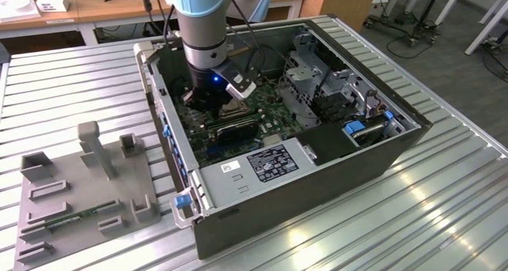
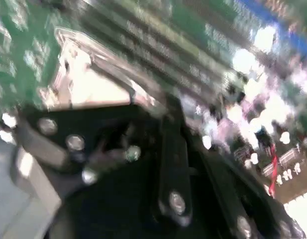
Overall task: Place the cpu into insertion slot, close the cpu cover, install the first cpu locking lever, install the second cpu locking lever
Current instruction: 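Install the second cpu locking lever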
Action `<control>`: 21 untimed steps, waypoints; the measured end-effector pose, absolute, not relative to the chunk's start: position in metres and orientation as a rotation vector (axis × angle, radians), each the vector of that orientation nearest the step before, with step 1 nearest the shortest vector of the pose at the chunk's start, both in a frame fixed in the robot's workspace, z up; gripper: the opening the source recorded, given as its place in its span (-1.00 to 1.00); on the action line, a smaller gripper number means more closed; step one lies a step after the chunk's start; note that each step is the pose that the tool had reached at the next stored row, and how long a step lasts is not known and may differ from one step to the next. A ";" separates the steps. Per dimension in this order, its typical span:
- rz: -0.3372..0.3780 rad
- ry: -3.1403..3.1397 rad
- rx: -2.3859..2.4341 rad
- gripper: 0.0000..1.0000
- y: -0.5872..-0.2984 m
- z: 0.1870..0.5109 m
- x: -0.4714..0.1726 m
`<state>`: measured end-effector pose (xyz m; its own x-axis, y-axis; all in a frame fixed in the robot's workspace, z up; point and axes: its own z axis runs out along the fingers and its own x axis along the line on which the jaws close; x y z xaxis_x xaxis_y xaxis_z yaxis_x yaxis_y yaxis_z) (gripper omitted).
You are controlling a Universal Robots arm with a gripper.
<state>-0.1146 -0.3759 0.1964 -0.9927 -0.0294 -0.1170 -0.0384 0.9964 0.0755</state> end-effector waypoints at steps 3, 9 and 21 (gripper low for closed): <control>0.117 3.023 -0.051 -0.79 -0.376 0.197 -0.115; 0.118 3.023 -0.051 -0.79 -0.377 0.198 -0.115; 0.117 3.024 -0.034 -0.79 -0.377 0.231 -0.114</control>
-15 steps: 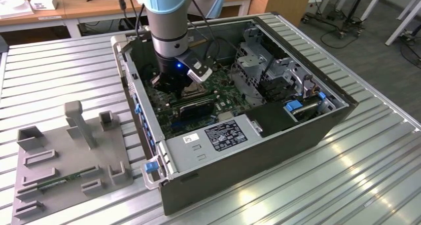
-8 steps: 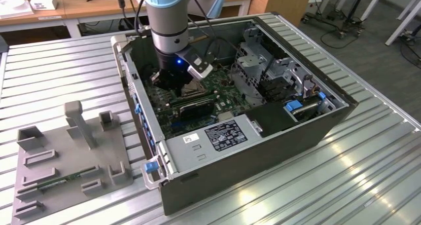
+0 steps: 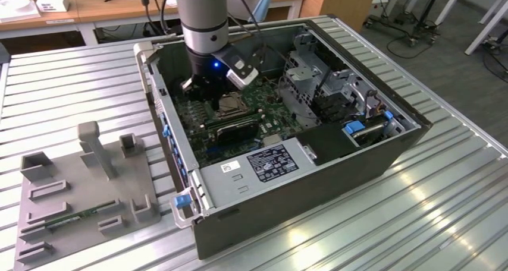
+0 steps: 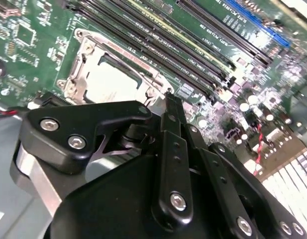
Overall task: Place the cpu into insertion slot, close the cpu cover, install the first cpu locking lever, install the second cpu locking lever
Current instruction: 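Install the second cpu locking lever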
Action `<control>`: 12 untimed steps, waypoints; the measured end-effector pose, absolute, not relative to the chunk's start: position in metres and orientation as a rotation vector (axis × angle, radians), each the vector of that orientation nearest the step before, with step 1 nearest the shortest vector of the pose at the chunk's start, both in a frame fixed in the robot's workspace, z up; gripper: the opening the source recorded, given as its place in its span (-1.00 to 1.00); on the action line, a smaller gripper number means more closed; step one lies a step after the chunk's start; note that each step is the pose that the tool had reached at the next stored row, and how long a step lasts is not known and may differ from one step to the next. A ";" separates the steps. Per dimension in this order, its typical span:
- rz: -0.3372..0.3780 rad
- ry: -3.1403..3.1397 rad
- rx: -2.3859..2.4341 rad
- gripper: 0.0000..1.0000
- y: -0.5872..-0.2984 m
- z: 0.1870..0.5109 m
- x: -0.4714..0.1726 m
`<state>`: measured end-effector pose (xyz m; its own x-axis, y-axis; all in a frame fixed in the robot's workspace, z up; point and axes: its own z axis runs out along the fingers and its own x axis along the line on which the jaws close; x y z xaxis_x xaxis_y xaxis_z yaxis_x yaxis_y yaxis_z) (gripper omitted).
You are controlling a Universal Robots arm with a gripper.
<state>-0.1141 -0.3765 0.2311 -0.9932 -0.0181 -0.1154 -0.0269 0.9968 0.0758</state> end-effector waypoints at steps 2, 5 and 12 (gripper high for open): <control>0.117 3.025 -0.032 -0.79 -0.377 0.237 -0.114; 0.117 3.025 -0.028 -0.79 -0.377 0.246 -0.114; 0.117 3.028 -0.024 -0.79 -0.377 0.251 -0.108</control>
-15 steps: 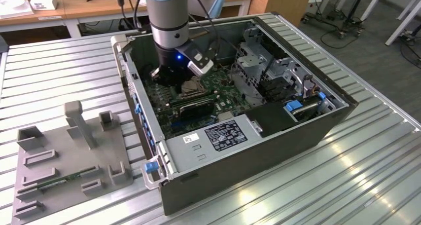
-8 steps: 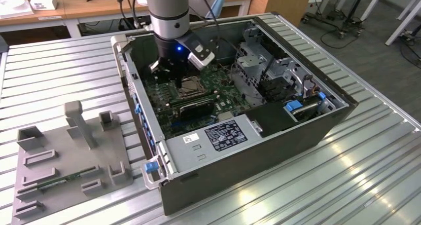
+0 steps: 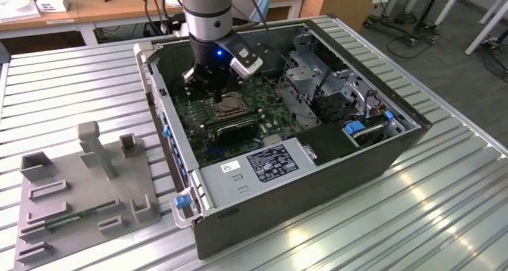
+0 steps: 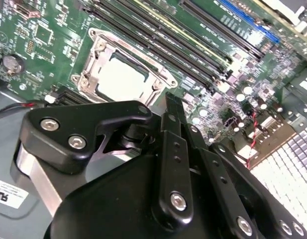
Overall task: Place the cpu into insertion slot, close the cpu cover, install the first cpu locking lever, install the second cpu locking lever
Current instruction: 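Install the second cpu locking lever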
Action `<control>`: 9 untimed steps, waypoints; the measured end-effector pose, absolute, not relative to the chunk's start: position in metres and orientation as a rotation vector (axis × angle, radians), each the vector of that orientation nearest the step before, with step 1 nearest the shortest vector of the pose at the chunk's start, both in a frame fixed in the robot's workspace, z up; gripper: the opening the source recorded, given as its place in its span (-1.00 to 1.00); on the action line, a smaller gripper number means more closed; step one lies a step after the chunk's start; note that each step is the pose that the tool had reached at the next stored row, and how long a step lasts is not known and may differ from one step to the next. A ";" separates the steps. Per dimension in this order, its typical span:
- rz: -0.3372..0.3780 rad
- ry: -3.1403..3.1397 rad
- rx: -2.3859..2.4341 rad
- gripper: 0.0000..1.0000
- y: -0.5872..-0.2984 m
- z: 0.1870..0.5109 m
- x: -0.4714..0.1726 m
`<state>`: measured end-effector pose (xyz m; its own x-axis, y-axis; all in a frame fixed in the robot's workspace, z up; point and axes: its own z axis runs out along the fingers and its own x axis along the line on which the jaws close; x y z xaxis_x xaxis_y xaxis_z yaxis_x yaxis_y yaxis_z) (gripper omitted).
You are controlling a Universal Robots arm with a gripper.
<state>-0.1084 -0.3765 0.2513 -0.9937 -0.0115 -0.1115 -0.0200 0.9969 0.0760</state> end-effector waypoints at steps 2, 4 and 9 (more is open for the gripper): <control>0.117 3.029 -0.023 -0.79 -0.377 0.251 -0.104; 0.117 3.030 -0.022 -0.79 -0.377 0.251 -0.100; 0.117 3.038 -0.020 -0.79 -0.379 0.251 -0.092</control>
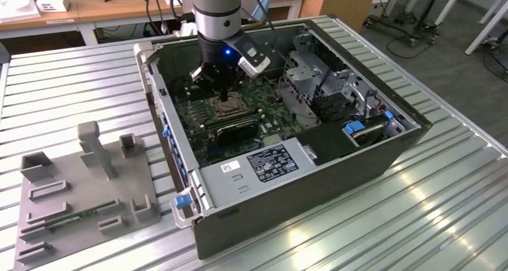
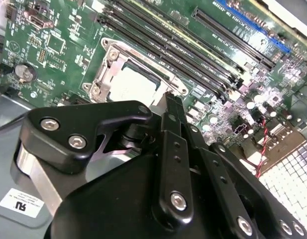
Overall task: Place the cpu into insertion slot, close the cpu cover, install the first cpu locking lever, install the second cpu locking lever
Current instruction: 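Install the second cpu locking lever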
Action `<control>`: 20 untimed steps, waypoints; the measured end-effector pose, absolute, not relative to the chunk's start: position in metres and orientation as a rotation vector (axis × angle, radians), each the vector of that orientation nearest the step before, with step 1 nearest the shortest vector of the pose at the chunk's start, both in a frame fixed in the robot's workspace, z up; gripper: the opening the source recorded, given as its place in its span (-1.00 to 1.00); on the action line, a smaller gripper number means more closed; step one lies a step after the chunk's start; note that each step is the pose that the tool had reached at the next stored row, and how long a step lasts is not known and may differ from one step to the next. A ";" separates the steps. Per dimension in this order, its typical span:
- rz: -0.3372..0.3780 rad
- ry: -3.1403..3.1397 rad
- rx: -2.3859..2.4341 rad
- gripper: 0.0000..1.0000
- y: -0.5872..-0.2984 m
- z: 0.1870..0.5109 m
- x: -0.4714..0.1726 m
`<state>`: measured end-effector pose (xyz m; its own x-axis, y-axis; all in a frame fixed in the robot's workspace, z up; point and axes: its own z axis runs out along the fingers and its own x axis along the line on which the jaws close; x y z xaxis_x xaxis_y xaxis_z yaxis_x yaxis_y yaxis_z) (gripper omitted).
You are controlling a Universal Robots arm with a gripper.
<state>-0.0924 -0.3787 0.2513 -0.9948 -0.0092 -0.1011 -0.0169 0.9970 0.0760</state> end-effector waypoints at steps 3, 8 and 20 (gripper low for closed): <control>0.117 3.040 -0.018 -0.79 -0.382 0.250 -0.090; 0.117 3.041 -0.012 -0.79 -0.386 0.242 -0.089; 0.117 3.068 -0.007 -0.79 -0.386 0.235 -0.089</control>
<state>-0.0892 -0.3861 0.2353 -0.9975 -0.0021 -0.0713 -0.0075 0.9971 0.0759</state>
